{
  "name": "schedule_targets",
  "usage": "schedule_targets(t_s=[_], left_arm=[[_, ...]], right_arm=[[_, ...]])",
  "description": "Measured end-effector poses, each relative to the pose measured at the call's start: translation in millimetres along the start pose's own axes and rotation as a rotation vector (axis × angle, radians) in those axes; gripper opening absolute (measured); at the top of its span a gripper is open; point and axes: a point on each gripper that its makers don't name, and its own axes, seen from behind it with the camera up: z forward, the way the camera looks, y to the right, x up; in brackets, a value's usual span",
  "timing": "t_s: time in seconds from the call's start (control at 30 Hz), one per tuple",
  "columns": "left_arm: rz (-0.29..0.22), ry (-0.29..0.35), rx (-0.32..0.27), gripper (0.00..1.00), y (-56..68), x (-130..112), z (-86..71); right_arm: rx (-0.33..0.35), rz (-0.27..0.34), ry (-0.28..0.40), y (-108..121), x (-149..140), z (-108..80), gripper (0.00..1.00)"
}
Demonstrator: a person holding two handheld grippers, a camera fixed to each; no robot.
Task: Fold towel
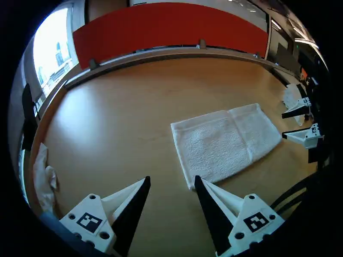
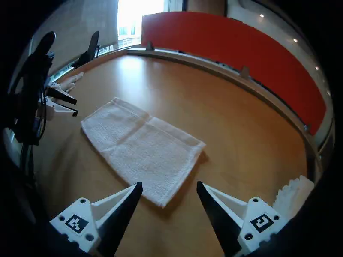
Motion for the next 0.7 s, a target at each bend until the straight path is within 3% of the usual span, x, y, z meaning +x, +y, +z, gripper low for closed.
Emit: schedule_targets(t_s=[0.47,0.7], left_arm=[[-0.064,0.008,0.039,0.75,-13.4,-10.4,-18.3],[-0.09,-0.008,0.056,0.75,-18.1,-23.8,-28.9]], right_arm=[[0.031,-0.039,-0.018,-2.4,1.1,6.9,0.95],[0.044,-0.055,-0.048,-5.3,-12.2,9.2,0.87]])
